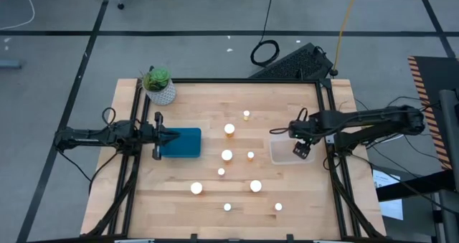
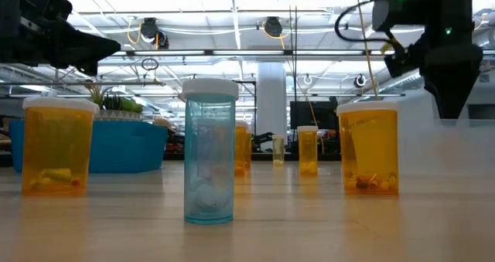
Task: Pick and place medicine bottles into bin by pill shape (circle, oval)
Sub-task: Put the large orange pill bottle into the transparent bin
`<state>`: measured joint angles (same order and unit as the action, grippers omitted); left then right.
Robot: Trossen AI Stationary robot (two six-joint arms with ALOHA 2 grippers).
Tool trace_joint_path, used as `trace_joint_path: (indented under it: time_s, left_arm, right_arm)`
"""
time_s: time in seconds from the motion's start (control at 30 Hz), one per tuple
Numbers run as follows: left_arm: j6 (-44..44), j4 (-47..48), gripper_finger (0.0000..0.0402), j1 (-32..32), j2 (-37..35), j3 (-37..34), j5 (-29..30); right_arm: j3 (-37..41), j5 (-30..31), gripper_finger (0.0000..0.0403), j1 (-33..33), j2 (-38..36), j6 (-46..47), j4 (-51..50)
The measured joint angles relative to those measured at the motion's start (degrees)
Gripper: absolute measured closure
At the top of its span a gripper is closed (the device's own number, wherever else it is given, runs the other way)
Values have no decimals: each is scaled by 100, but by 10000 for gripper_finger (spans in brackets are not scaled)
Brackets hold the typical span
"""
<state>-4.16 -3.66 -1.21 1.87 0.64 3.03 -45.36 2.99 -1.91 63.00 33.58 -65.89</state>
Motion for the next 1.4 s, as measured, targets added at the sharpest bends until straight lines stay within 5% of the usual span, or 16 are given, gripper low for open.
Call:
trace_joint_path:
  time_s: [0.33,0.6,0.83,1.13,1.4]
  left_arm:
    - [197,-139,360,-2,-2,0,-2]
    - [471,-390,360,-26,375,28,-4]
    - [648,-368,360,-176,1146,369,-9]
    - [770,-396,360,-581,1928,1021,-50]
    - [748,-380,360,-728,2301,1042,-17]
  right_arm:
    - [-717,606,135,859,-247,339,533]
    - [-763,1664,135,1524,38,-309,3312]
    - [-810,1595,135,1506,1352,-1695,5983]
    - [-2537,885,135,1221,3149,-2258,5309]
    - [-3762,869,135,1198,4163,-2591,4382]
